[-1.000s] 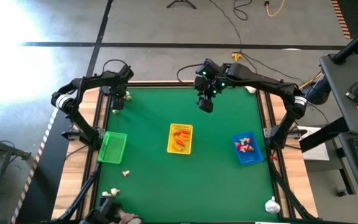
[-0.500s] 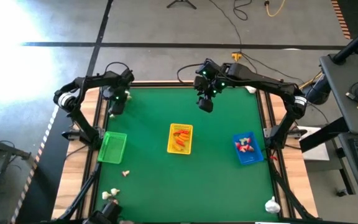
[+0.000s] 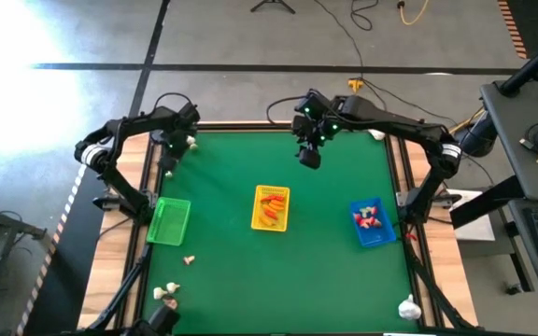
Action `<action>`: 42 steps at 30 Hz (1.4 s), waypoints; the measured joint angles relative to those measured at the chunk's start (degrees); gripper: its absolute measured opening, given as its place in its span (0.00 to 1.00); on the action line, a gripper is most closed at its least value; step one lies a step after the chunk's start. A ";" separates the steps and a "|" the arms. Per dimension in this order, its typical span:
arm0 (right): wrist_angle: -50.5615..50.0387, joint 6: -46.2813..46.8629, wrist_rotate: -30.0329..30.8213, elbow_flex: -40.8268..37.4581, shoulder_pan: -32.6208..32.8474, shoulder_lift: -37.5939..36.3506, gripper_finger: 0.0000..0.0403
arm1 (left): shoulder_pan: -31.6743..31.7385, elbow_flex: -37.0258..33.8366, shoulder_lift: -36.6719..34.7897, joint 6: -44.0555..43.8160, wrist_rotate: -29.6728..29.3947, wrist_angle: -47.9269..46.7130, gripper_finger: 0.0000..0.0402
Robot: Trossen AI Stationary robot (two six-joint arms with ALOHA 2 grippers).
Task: Sort produce into baskets
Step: Put the yellow chili pepper into the yellow bin
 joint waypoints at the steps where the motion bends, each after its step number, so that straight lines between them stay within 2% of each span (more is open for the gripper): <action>1: 0.03 -0.02 -0.05 -0.59 0.00 0.00 0.56 | 0.01 0.26 0.00 4.19 -0.01 -0.05 0.03; 7: -0.09 1.08 -5.10 -3.40 0.00 0.00 0.56 | 0.19 2.83 -0.02 34.64 -1.15 -0.45 0.08; 15: -0.07 2.58 -5.63 -3.61 0.62 0.00 0.56 | -1.44 1.99 0.71 39.03 -2.79 -1.54 0.28; 20: -0.07 4.61 -5.85 -3.61 1.67 0.00 0.56 | -5.88 2.73 1.90 43.87 -3.41 0.65 0.39; 24: -0.07 6.41 -5.83 -3.61 2.82 0.00 0.56 | -9.43 5.16 3.42 53.00 -4.87 -1.96 0.40; 28: -0.09 8.17 -5.83 -3.61 4.16 0.00 0.56 | -8.70 7.50 5.76 60.22 -8.01 -9.48 0.40; 31: -0.07 9.21 -5.83 -3.61 4.99 0.00 0.56 | -7.24 8.97 7.11 65.11 -9.06 -10.14 0.40; 37: -0.16 11.08 -5.81 -3.61 6.26 0.00 0.56 | -2.96 12.32 13.34 71.23 -8.96 -10.35 0.40; 42: -2.48 12.40 -5.57 -3.73 7.26 0.00 0.56 | -2.78 16.34 18.80 71.19 -10.29 -12.48 0.40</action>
